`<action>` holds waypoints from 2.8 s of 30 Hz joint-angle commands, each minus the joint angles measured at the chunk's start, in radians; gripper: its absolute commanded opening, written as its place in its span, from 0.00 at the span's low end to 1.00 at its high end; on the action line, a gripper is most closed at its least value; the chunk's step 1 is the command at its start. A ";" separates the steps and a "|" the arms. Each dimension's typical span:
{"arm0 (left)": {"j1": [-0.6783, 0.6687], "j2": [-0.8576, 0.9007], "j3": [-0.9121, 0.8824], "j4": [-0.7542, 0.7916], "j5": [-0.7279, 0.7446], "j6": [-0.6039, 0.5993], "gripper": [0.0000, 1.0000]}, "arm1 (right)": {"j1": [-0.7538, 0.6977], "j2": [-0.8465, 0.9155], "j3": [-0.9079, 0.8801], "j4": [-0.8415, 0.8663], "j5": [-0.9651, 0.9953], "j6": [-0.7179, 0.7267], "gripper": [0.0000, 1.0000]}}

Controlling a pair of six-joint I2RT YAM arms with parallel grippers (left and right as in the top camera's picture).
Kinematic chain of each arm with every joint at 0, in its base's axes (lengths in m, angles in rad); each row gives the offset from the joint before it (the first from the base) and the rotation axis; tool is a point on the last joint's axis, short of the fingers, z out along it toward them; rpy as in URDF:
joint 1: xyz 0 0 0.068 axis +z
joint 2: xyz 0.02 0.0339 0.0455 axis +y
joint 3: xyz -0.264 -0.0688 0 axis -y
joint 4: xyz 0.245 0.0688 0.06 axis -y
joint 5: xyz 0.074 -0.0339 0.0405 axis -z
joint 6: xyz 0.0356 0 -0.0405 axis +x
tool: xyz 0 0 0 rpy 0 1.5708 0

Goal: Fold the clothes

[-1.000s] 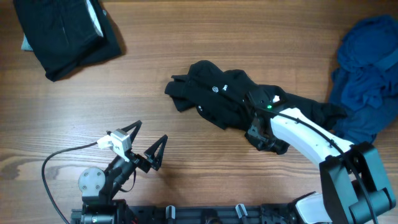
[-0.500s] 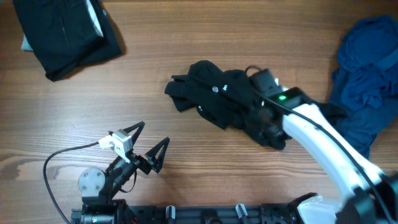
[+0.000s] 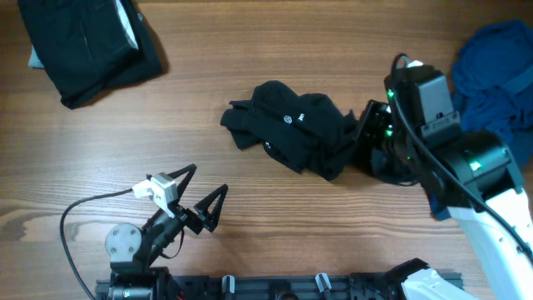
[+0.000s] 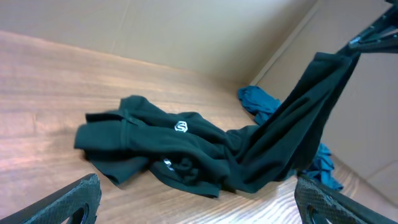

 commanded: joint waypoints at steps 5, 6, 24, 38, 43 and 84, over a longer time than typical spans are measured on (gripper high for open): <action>-0.150 0.090 0.002 0.070 -0.034 -0.056 1.00 | -0.002 -0.006 0.108 -0.049 0.186 0.030 0.04; -0.168 0.109 0.008 0.076 -0.068 -0.056 1.00 | -0.002 -0.006 0.112 -0.049 0.186 0.030 0.04; -0.211 0.672 0.592 0.127 -0.113 0.021 1.00 | -0.002 -0.005 0.114 -0.062 0.194 0.026 0.04; -0.439 1.185 0.938 -0.463 -0.523 -0.119 1.00 | -0.003 -0.003 0.114 -0.035 0.254 0.037 0.04; -0.455 1.358 0.938 -0.404 -0.356 -0.166 1.00 | -0.009 -0.003 0.114 -0.014 0.253 0.037 0.04; -0.573 1.684 0.938 -0.144 -0.544 -0.669 1.00 | -0.038 -0.003 0.114 -0.019 0.218 0.027 0.04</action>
